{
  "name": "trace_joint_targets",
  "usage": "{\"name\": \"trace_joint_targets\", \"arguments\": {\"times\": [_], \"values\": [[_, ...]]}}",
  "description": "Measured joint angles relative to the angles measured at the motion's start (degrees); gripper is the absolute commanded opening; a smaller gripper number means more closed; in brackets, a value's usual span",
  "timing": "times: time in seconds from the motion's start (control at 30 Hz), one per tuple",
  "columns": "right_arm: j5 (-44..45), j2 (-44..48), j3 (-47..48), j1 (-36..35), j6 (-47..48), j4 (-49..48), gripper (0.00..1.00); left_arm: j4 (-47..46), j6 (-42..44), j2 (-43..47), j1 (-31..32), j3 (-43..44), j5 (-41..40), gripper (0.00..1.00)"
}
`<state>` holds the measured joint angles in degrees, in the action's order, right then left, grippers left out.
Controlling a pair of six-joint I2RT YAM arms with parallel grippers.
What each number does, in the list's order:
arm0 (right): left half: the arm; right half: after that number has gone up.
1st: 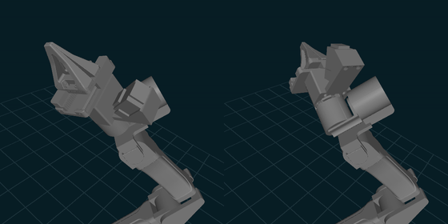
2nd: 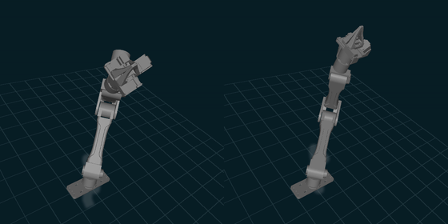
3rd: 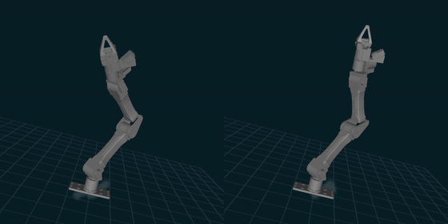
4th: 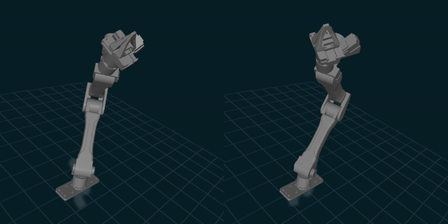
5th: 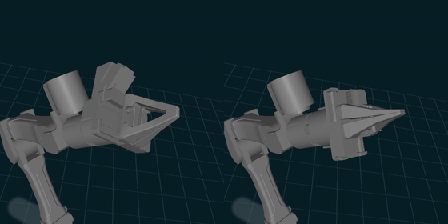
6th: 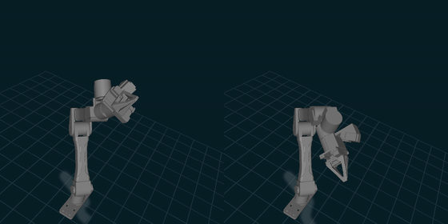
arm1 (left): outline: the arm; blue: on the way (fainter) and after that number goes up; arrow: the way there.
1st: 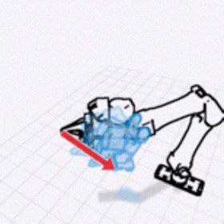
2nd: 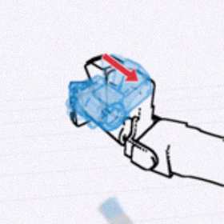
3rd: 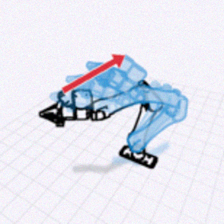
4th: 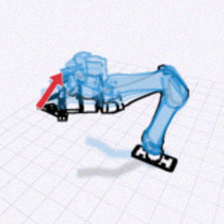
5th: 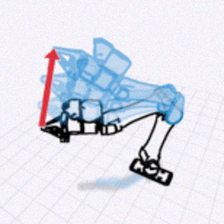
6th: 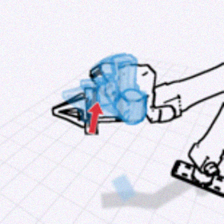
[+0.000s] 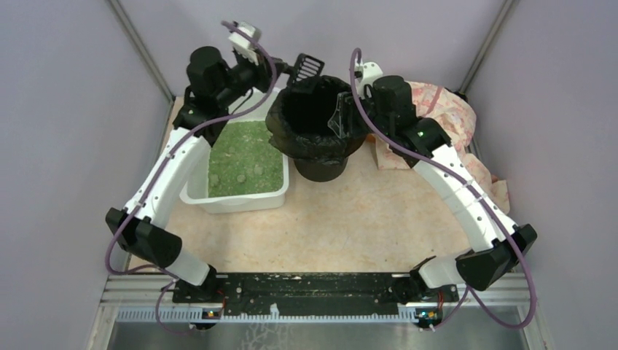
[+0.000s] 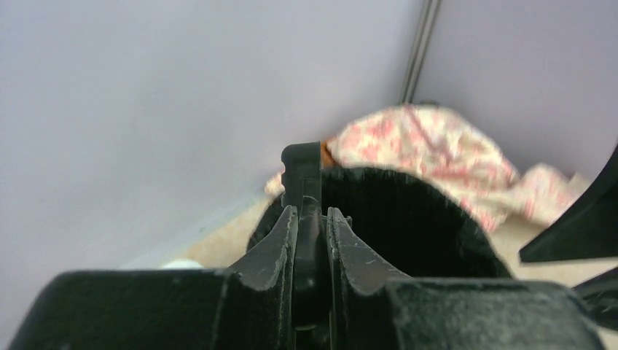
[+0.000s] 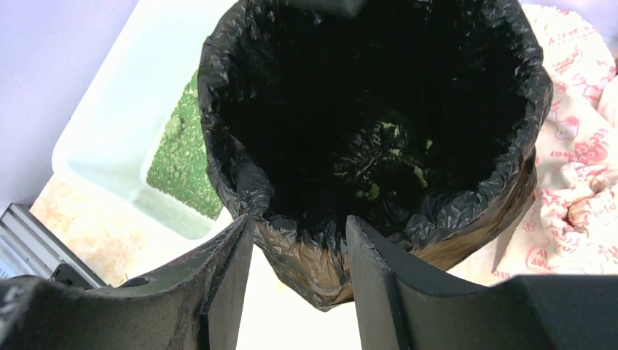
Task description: Clean the litter box
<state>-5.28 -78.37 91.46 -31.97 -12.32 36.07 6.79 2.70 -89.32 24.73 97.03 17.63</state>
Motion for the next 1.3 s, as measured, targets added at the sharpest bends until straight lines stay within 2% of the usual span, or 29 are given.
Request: {"name": "trace_joint_targets", "arguments": {"times": [0.17,0.37,0.53,0.7,0.87,1.07,1.3], "values": [[-0.63,-0.02,-1.81,0.00,-0.85,-1.07,0.50,-5.64,-10.93,3.26,-6.97,2.62,-0.72,0.00],[-1.49,-0.09,-2.97,0.02,-1.40,-1.53,0.50,-0.76,-20.20,5.66,-20.90,6.21,-8.22,0.00],[-2.40,-1.29,-2.97,0.02,-1.40,-2.69,0.50,4.33,-27.21,6.08,-29.59,-1.20,-8.52,0.00],[-3.48,-3.98,-2.97,0.02,-1.40,-3.54,0.50,10.45,-27.96,5.84,-29.68,-12.17,-9.05,0.00],[-4.87,-6.99,-2.95,0.02,-1.38,-3.52,0.50,14.56,-24.24,5.84,-29.29,-18.16,-12.22,0.00],[-6.62,-9.77,-2.03,0.02,-1.09,-4.22,0.50,15.72,-21.59,5.42,-29.14,-19.54,-13.86,0.00],[-7.45,-11.15,-0.70,0.02,-0.74,-3.89,0.50,11.23,-25.86,-0.04,-28.50,-19.54,-7.48,0.00]]}}
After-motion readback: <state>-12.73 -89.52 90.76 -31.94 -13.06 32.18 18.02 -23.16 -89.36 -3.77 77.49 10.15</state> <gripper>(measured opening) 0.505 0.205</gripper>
